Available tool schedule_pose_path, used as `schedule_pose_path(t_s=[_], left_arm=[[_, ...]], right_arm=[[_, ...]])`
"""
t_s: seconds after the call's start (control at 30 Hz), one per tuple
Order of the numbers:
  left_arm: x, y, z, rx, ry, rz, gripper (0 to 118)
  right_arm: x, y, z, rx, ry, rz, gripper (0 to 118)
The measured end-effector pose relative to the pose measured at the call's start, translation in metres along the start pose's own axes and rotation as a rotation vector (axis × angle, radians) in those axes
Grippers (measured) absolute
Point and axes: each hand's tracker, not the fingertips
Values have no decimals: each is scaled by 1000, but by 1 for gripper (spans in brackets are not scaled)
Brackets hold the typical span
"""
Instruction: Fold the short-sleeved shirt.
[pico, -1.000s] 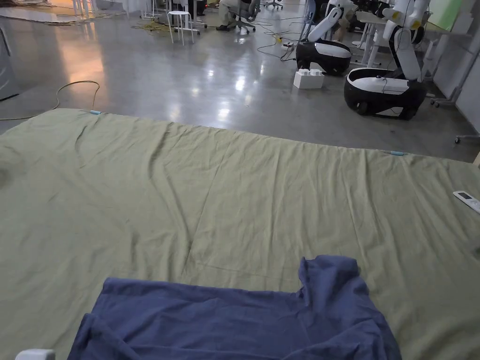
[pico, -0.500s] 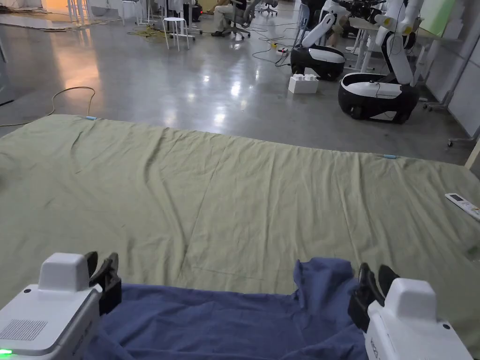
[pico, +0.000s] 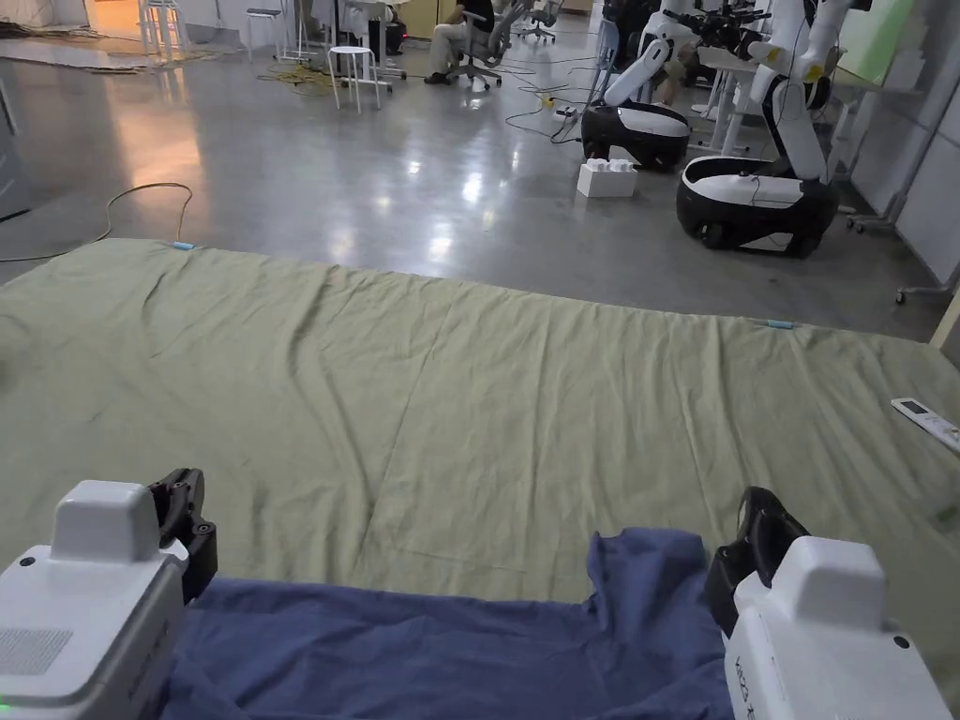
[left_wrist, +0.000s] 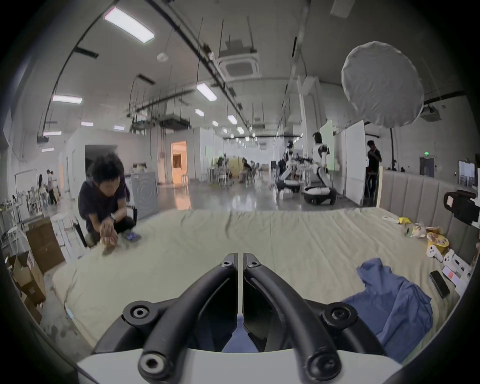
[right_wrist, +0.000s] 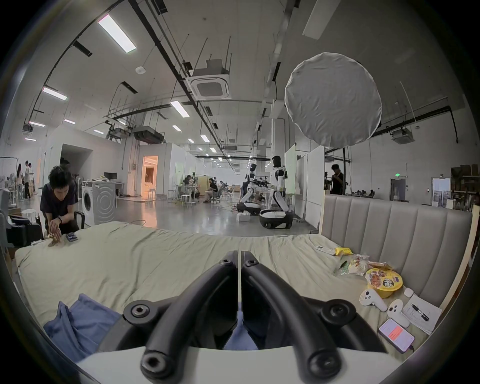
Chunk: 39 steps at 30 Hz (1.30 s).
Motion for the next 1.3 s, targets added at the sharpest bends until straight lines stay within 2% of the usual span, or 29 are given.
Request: schedule_pose_path(t_s=[0.33, 0.47, 0.5, 0.57, 0.6, 0.63, 0.77, 0.83, 0.97, 1.0, 1.07, 1.1, 1.13, 1.2, 1.23, 1.27, 1.3], left_arm=[[-49, -38, -132, -524, -105, 115, 3], [-46, -53, -174, -625, -107, 95, 6], [-45, -58, -182, -639, -123, 97, 15], [-40, -65, -199, -710, -121, 81, 54], [-38, -70, -205, -726, -121, 98, 69], [-37, -75, -212, -766, -110, 112, 74], [-28, -89, -228, -825, -92, 137, 74], [-25, -97, -233, -859, -89, 93, 74], [-8, -98, -227, -815, -67, -33, 72], [-4, -98, -225, -802, -77, -54, 68], [4, -96, -221, -768, -94, -73, 42], [1, -97, -218, -759, -109, -80, 25], [3, -96, -216, -752, -123, -83, 11], [6, -95, -212, -758, -121, -77, 7], [0, -93, -207, -746, -123, -68, 6], [-2, -91, -203, -736, -125, -51, 6], [-4, -88, -198, -721, -130, -25, 5]], right_arm=[[7, -20, -9, -102, 2, 17, 3], [12, -30, -13, -143, -10, 13, 3], [13, -32, -13, -154, -12, 11, 3], [16, -36, -14, -174, -15, 17, 3], [17, -39, -14, -185, -17, 21, 3], [18, -41, -14, -198, -21, 24, 3], [26, -52, -14, -244, -42, 26, 3], [30, -59, -15, -271, -53, 27, 3], [37, -72, -22, -335, -65, 15, 3], [39, -75, -27, -348, -63, 16, 3], [45, -83, -45, -421, -56, 13, 3], [49, -87, -58, -468, -43, 8, 4], [53, -93, -72, -516, -38, -23, 8], [64, -103, -103, -629, -5, -51, 30], [70, -111, -118, -722, -11, -86, 47], [72, -116, -138, -752, 31, -61, 57], [75, -122, -154, -788, 42, -79, 65]])
